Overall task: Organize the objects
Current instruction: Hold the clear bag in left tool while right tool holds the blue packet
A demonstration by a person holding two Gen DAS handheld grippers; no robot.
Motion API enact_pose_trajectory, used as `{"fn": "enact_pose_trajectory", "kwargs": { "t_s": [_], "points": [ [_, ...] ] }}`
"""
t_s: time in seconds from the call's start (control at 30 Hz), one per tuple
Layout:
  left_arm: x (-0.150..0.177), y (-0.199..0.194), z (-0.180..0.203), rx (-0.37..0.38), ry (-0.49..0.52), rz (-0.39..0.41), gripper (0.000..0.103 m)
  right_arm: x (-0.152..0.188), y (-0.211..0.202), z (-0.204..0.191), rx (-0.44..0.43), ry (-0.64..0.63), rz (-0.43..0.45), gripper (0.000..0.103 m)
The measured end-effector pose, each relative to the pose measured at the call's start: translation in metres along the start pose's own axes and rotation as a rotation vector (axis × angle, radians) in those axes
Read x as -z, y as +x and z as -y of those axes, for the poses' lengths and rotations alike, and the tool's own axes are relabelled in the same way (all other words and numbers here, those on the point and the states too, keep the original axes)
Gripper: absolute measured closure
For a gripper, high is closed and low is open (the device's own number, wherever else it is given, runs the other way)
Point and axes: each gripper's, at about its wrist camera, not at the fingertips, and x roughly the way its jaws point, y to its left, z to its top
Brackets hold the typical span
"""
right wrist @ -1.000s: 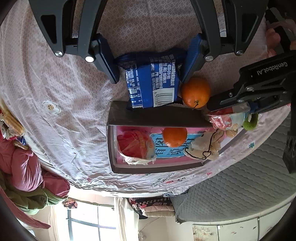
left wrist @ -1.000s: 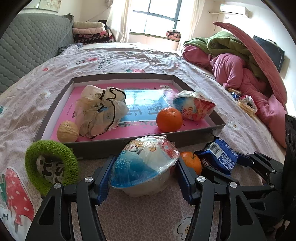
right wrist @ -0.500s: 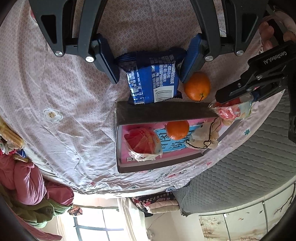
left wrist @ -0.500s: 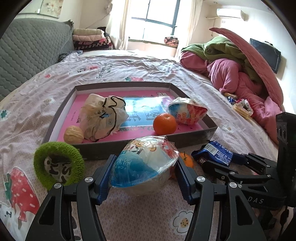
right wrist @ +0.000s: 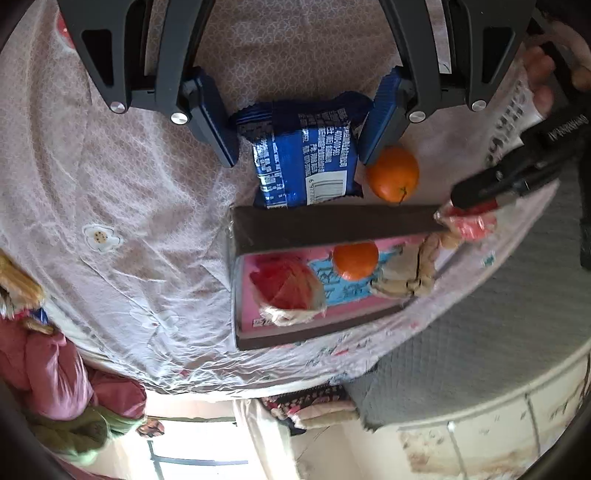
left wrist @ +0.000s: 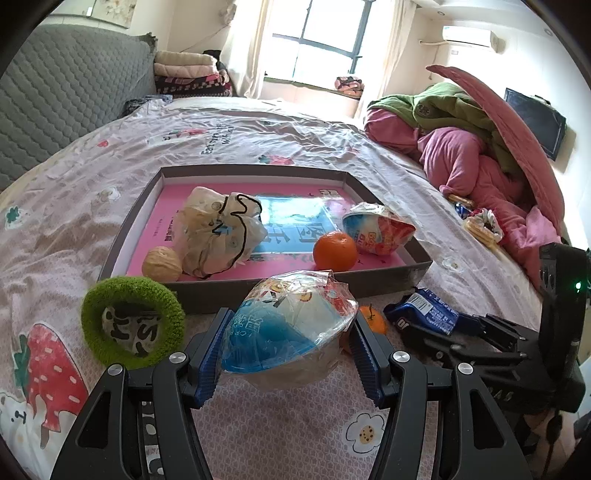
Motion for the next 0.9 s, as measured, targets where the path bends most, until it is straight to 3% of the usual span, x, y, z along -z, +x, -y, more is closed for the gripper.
{"fn": "enact_pose_trajectory", "kwargs": {
  "t_s": [0.23,0.37,0.9],
  "points": [
    [0.000,-0.001,0.002,0.008,-0.003,-0.006,0.040,0.003,0.010,-0.021,0.113,-0.139,-0.033,0.037],
    [-0.001,-0.005,0.002,0.010,-0.007,0.003,0.040,0.003,0.004,-0.021,0.109,-0.139,-0.007,0.047],
    [-0.009,-0.025,0.000,-0.002,-0.014,0.051,0.040,-0.009,-0.032,-0.019,0.043,-0.090,0.181,0.050]
  ]
}}
